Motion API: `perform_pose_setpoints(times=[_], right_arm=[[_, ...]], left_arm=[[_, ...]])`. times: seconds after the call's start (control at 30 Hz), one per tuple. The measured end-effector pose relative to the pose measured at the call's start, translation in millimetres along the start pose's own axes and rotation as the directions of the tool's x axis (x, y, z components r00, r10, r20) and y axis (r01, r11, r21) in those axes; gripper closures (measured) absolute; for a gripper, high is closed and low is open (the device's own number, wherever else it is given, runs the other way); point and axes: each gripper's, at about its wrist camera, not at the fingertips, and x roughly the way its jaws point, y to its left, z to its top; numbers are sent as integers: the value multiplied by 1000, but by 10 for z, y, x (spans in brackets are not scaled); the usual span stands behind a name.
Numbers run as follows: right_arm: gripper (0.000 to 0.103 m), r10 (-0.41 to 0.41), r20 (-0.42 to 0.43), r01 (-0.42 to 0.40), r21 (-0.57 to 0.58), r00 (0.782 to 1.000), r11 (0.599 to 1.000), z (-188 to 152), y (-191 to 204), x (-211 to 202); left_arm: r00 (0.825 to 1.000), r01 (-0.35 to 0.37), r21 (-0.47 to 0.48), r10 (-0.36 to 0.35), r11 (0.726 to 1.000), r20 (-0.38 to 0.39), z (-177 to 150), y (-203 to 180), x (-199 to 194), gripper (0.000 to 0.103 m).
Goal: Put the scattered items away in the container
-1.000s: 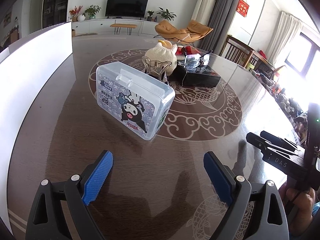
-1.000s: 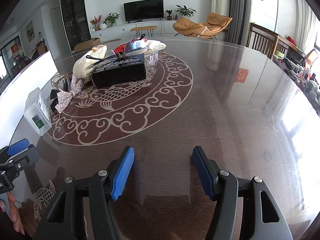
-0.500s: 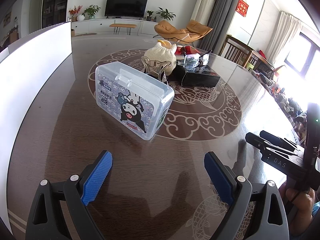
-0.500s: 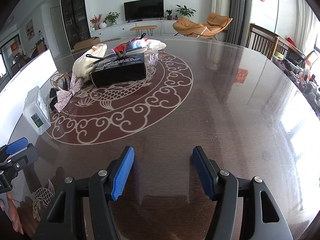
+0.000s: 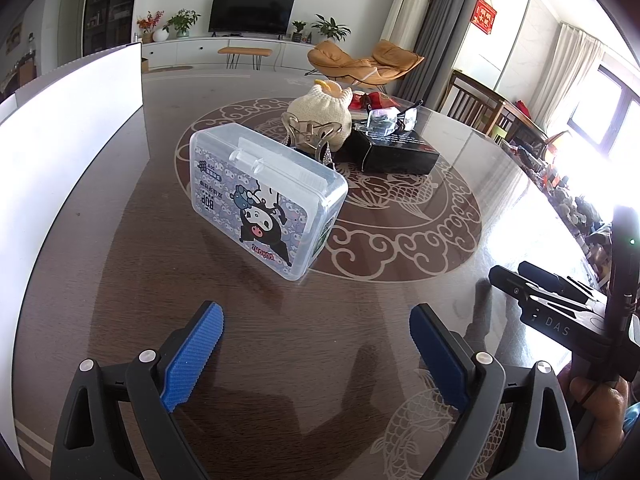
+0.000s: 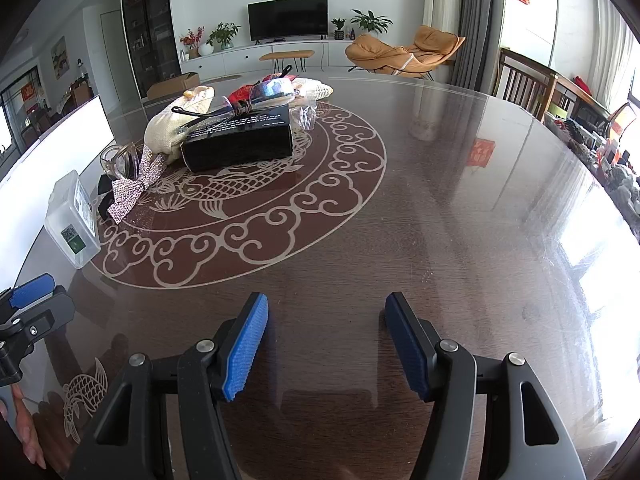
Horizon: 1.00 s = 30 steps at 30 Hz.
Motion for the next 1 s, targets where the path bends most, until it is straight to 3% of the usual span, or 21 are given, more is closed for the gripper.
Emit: perform_pose_setpoints(times=[1.0], right_arm=[[40, -1, 0, 1, 0, 1000, 1000, 3, 3, -1]], left_arm=[[1000, 9, -2, -9, 1000, 1, -6, -14, 0, 7]])
